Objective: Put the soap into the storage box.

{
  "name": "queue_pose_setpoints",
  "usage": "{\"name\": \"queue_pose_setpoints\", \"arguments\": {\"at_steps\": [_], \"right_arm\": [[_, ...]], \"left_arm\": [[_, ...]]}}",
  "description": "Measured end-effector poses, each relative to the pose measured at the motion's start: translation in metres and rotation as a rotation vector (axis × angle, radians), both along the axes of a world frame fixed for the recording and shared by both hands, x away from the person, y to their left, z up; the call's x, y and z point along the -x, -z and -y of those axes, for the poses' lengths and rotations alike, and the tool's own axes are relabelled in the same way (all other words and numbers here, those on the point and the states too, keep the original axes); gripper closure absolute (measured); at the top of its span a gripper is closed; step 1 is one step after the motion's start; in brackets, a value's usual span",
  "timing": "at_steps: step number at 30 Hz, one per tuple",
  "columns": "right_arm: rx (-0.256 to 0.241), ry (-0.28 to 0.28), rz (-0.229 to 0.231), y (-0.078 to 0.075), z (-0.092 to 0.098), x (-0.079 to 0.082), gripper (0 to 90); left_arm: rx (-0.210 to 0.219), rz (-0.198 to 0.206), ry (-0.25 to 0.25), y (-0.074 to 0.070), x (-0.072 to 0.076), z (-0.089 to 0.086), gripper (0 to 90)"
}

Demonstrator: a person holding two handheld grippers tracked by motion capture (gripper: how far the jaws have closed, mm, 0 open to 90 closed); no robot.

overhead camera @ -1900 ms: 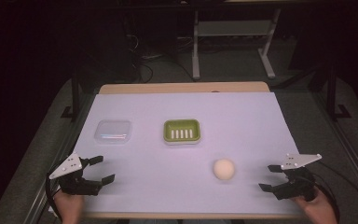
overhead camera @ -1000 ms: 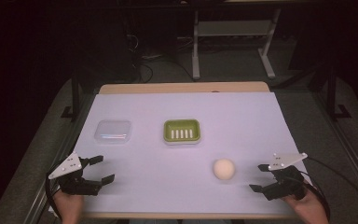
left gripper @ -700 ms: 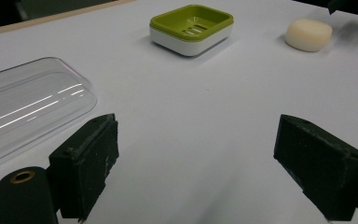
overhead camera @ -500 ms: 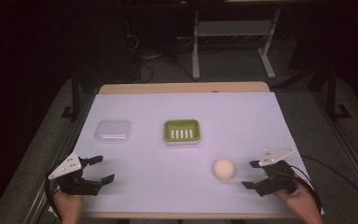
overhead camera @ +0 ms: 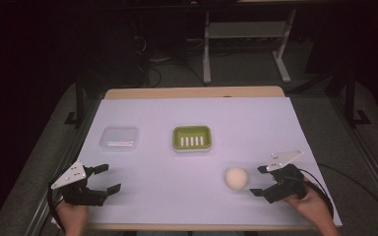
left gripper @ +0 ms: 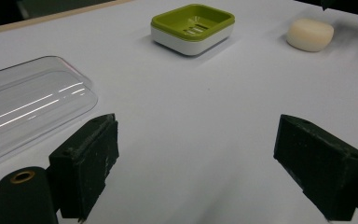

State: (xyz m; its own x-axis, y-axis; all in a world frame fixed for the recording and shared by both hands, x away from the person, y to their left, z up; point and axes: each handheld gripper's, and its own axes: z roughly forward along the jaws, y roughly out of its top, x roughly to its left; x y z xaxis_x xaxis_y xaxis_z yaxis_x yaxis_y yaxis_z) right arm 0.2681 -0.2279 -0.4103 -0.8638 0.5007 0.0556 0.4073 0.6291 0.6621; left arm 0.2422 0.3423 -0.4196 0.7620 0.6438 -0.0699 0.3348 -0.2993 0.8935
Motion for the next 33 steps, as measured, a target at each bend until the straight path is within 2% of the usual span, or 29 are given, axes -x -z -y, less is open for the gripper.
{"name": "queue_pose_setpoints", "arguments": {"at_steps": [6, 17, 23, 27, 33], "right_arm": [[0.007, -0.016, -0.016, -0.001, -0.008, -0.006, 18.5], [0.015, -0.047, -0.014, -0.004, -0.021, -0.015, 17.5], [0.038, -0.078, -0.002, -0.003, -0.030, -0.020, 17.5], [0.053, -0.086, -0.024, -0.003, -0.036, -0.024, 17.7], [0.081, -0.102, -0.029, 0.000, -0.043, -0.029, 15.8]], "left_arm": [[-0.003, 0.003, 0.000, 0.000, 0.000, -0.001, 13.2], [0.002, 0.004, -0.002, 0.000, 0.000, -0.001, 13.2], [0.002, 0.005, -0.002, -0.001, 0.000, -0.001, 13.2], [0.003, 0.004, 0.000, 0.000, 0.000, -0.001, 13.2], [0.000, 0.005, 0.000, 0.000, 0.000, -0.001, 13.2]]}}
